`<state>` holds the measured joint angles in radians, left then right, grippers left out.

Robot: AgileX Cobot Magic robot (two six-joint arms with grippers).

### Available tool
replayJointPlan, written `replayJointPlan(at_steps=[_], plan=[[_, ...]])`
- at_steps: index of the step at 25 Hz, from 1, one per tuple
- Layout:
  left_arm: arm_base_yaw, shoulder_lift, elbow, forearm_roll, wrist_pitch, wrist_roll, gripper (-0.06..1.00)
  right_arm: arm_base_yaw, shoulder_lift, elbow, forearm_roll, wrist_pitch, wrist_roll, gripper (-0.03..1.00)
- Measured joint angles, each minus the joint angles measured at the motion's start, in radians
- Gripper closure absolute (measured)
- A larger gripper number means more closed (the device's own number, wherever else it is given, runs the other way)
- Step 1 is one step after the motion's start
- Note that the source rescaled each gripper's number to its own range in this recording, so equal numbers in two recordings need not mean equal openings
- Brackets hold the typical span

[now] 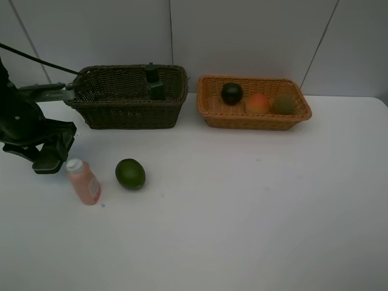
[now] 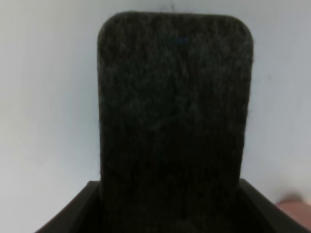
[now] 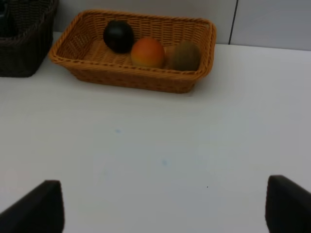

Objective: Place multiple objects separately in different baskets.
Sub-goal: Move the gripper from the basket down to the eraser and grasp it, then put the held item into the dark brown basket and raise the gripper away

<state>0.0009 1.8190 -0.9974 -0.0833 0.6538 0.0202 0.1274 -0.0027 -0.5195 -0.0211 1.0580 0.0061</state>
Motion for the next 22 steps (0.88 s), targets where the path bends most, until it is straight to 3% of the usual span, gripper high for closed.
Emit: replayJointPlan(at_steps=[5,11,16,22], plan=[[0.0,-0.038,-0.117,-0.007,0.149,0.0,0.55,0.0,0.0,0.0,0.0,0.0,0.0,-0.03],[0.0,-0.039,-0.269,-0.072,0.279,0.024,0.55,0.0,0.0,0.0,0.0,0.0,0.0,-0.03],[0.0,-0.039,-0.368,-0.121,0.293,0.053,0.55,0.0,0.0,0.0,0.0,0.0,0.0,-0.03],[0.0,-0.039,-0.444,-0.166,0.215,0.123,0.55,0.0,0.0,0.0,0.0,0.0,0.0,-0.03]])
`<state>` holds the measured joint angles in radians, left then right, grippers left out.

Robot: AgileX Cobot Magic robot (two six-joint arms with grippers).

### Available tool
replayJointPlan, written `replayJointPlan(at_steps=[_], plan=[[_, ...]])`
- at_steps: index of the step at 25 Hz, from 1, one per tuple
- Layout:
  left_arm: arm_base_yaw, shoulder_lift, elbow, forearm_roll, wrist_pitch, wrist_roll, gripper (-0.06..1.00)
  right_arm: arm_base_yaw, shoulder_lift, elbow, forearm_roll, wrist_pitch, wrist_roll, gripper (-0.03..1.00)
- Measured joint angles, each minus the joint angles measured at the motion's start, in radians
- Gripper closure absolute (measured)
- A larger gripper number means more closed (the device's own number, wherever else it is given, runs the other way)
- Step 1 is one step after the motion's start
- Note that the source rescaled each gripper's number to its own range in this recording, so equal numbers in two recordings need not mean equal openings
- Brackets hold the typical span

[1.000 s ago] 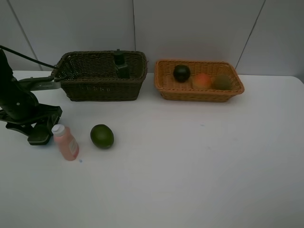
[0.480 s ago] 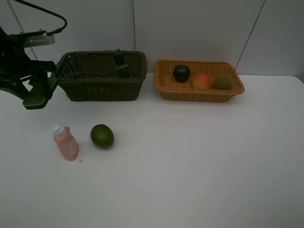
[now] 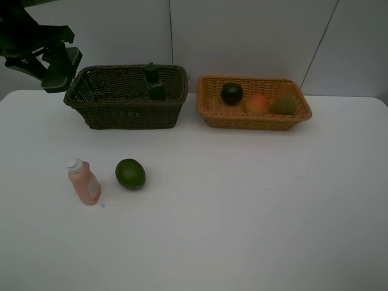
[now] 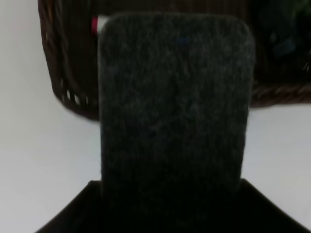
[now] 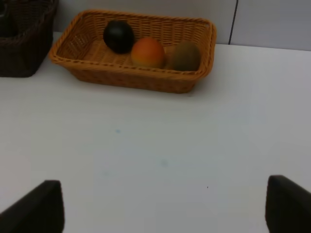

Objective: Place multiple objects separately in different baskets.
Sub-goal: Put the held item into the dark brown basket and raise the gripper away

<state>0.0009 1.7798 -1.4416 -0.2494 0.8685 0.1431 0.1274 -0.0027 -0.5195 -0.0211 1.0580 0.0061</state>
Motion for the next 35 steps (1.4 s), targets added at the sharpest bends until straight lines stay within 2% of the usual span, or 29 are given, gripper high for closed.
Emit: replayJointPlan(at_steps=[7,20,25,35], plan=[[-0.004,0.006,-0.003,-0.008,-0.199,0.069,0.55,0.0,0.0,0.0,0.0,0.0,0.0,-0.03],[-0.093,0.175,-0.006,-0.014,-0.492,0.097,0.55,0.0,0.0,0.0,0.0,0.0,0.0,-0.03],[-0.093,0.222,-0.006,-0.017,-0.535,0.097,0.55,0.0,0.0,0.0,0.0,0.0,0.0,-0.03],[-0.093,0.232,-0.006,-0.018,-0.539,0.097,0.55,0.0,0.0,0.0,0.0,0.0,0.0,-0.03]])
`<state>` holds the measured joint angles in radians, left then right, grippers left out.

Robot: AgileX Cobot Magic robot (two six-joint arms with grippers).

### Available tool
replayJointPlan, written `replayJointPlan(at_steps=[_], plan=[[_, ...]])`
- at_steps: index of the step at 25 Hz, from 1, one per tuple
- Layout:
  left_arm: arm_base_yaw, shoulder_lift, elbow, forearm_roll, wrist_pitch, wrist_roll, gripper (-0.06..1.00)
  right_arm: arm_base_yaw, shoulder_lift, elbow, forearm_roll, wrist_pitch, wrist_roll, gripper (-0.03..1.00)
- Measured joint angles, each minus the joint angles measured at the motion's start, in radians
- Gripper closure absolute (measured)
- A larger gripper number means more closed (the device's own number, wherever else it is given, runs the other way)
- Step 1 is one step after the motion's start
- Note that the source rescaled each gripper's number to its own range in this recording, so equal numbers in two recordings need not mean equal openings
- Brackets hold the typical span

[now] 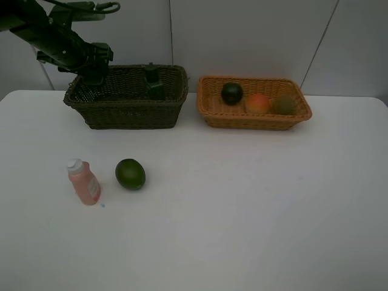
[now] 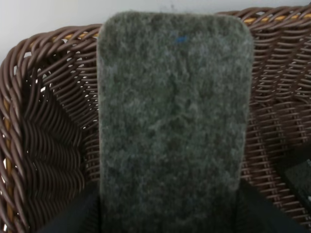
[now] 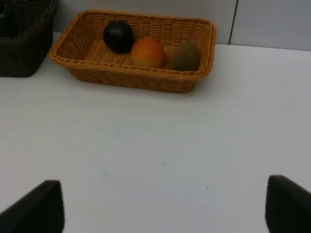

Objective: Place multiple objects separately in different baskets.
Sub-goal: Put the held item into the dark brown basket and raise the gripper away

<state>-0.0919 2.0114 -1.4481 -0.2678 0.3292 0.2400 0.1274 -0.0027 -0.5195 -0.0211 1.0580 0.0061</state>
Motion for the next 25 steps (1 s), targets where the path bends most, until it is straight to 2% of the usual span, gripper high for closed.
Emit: replayJointPlan(at_steps=[9,10,13,15,18,25], plan=[[0.0,0.0,0.0,-0.004,-0.006,0.013,0.55,0.0,0.0,0.0,0.0,0.0,0.0,-0.03],[0.0,0.0,0.0,-0.001,-0.006,0.02,0.52,0.0,0.0,0.0,0.0,0.0,0.0,-0.03],[0.0,0.0,0.0,0.019,-0.006,0.04,0.11,0.0,0.0,0.0,0.0,0.0,0.0,-0.03],[-0.001,0.0,0.0,0.021,-0.006,0.041,-0.01,0.0,0.0,0.0,0.0,0.0,0.0,-0.03],[-0.007,0.0,0.0,0.021,-0.007,0.042,-0.05,0.0,0.0,0.0,0.0,0.0,0.0,-0.03],[-0.01,0.0,0.0,0.017,-0.001,0.04,-0.06,0.0,0.0,0.0,0.0,0.0,0.0,-0.03]])
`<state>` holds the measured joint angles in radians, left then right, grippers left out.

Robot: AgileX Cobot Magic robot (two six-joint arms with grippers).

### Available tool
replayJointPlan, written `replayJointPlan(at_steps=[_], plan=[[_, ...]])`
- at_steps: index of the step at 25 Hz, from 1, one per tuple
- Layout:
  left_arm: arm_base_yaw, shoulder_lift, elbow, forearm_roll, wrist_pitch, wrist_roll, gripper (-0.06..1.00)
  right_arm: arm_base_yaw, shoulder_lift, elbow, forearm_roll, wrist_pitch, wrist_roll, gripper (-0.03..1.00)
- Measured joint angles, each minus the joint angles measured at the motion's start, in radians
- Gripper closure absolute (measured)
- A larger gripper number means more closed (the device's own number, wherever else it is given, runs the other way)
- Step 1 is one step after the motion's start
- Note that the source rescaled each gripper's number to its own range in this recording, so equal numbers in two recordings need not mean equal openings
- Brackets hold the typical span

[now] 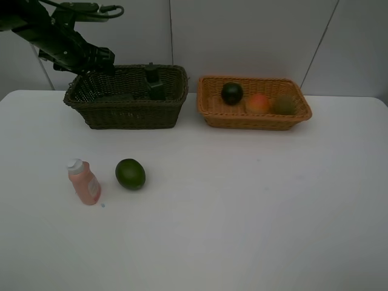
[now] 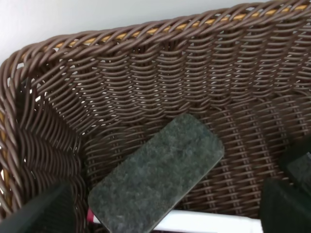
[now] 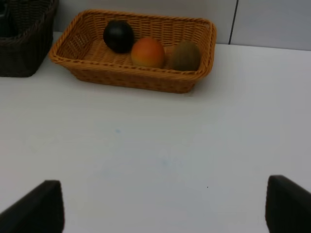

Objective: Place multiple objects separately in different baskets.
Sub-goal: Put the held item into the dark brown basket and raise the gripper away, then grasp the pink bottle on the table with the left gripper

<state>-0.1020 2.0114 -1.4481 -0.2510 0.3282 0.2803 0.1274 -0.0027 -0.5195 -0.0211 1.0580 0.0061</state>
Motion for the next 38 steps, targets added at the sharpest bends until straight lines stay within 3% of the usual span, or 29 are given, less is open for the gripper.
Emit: replayJointPlan(at_steps=[10,17,27,34,38], plan=[[-0.001,0.0,0.0,-0.052,0.046,-0.022,-0.06,0.0,0.0,0.0,0.0,0.0,0.0,-0.03],[-0.001,-0.052,0.0,-0.055,0.169,-0.03,-0.06,0.0,0.0,0.0,0.0,0.0,0.0,-0.03],[-0.001,-0.215,0.07,-0.05,0.343,-0.189,-0.06,0.0,0.0,0.0,0.0,0.0,0.0,-0.03],[-0.002,-0.33,0.178,-0.009,0.432,-0.264,-0.06,0.0,0.0,0.0,0.0,0.0,0.0,-0.03],[-0.048,-0.368,0.223,0.042,0.458,-0.324,-0.06,0.0,0.0,0.0,0.0,0.0,0.0,-0.03]])
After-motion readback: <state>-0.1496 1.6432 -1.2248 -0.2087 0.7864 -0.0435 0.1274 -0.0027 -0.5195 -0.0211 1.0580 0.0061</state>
